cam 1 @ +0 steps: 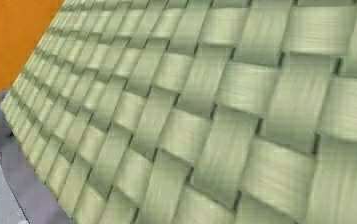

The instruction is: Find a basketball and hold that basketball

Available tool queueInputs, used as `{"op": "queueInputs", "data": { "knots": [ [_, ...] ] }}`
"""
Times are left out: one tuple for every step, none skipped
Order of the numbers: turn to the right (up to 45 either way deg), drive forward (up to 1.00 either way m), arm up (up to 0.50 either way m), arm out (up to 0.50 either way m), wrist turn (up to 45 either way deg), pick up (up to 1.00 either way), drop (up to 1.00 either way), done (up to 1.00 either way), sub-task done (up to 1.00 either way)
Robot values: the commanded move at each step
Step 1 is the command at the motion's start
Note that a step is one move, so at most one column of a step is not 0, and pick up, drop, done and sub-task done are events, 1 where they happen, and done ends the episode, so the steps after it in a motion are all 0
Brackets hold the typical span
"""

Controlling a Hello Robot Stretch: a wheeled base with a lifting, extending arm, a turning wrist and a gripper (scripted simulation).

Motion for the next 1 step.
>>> {"op": "queueInputs", "data": {
  "knots": [
    [-45.0,0.00,0.00,0.00,0.0,0.00,0.00,0.00,0.00]
  ]
}}
